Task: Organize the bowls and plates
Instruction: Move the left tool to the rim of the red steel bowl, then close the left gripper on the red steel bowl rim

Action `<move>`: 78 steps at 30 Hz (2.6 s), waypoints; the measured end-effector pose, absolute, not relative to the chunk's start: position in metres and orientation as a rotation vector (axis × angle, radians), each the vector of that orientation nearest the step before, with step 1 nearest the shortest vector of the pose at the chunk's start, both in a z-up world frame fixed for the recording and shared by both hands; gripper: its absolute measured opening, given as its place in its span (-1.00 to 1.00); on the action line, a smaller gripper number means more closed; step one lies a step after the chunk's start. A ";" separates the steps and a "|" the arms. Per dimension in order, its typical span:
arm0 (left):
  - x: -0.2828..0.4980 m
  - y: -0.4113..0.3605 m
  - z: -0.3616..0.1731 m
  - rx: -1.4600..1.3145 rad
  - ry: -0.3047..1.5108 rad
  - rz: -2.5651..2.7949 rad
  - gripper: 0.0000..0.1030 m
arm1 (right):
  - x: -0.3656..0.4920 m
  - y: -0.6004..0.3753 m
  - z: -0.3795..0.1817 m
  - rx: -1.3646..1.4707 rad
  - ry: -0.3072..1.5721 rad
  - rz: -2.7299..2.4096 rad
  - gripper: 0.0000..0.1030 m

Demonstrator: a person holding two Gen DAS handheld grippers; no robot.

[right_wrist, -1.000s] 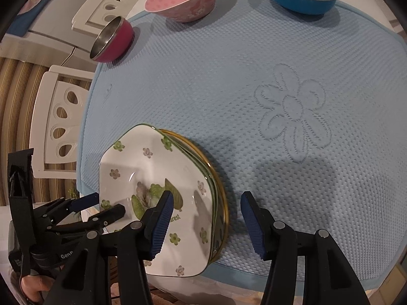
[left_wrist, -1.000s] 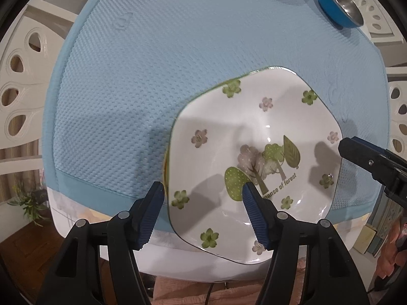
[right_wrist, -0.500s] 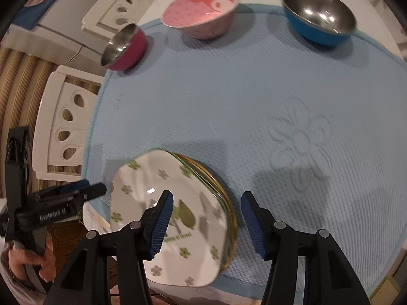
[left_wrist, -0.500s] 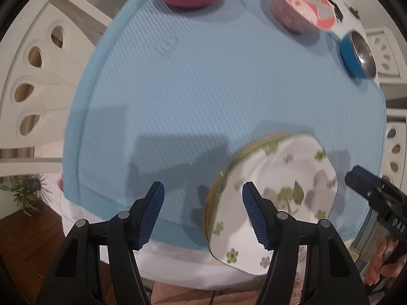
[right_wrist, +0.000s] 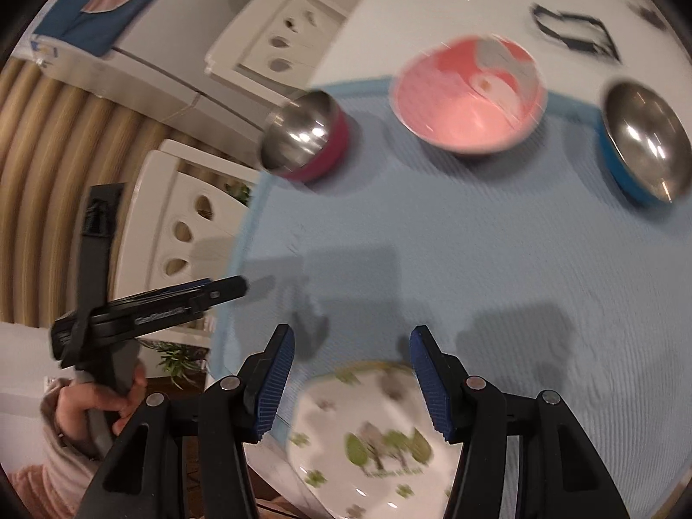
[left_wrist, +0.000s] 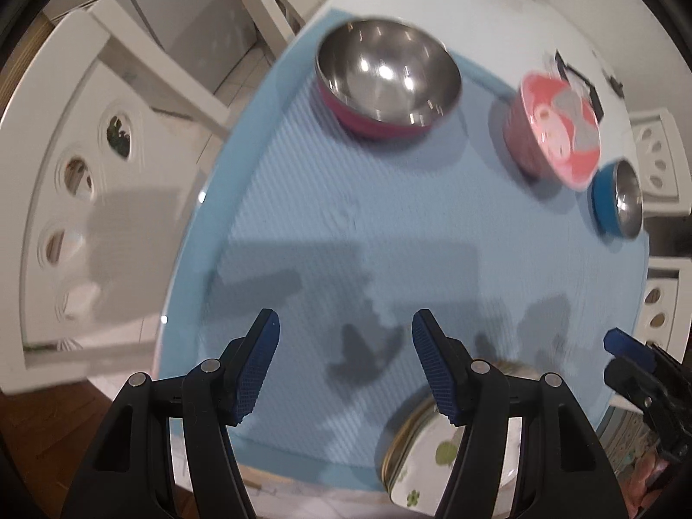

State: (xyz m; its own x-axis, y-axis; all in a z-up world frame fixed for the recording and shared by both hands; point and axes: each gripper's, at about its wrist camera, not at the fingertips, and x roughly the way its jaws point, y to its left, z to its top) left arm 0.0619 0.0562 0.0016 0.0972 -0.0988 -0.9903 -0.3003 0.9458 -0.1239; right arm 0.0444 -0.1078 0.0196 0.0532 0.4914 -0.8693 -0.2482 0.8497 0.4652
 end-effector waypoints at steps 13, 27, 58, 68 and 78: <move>0.135 0.102 -0.002 -0.338 1.381 0.158 0.21 | 0.120 -0.036 0.045 0.259 1.348 0.619 0.04; 0.195 0.115 -0.048 -0.351 1.358 0.150 0.18 | 0.180 -0.010 -0.035 0.373 1.343 0.480 0.04; 0.217 0.095 -0.084 -0.336 1.346 0.104 -0.59 | 0.219 0.025 -0.108 0.185 1.431 0.410 -0.49; 0.216 0.091 -0.081 -0.341 1.350 0.114 -0.59 | 0.216 0.021 -0.099 0.187 1.417 0.393 -0.59; 0.214 0.085 -0.067 -0.336 1.334 0.109 -0.59 | 0.211 0.012 -0.082 0.196 1.396 0.387 -0.59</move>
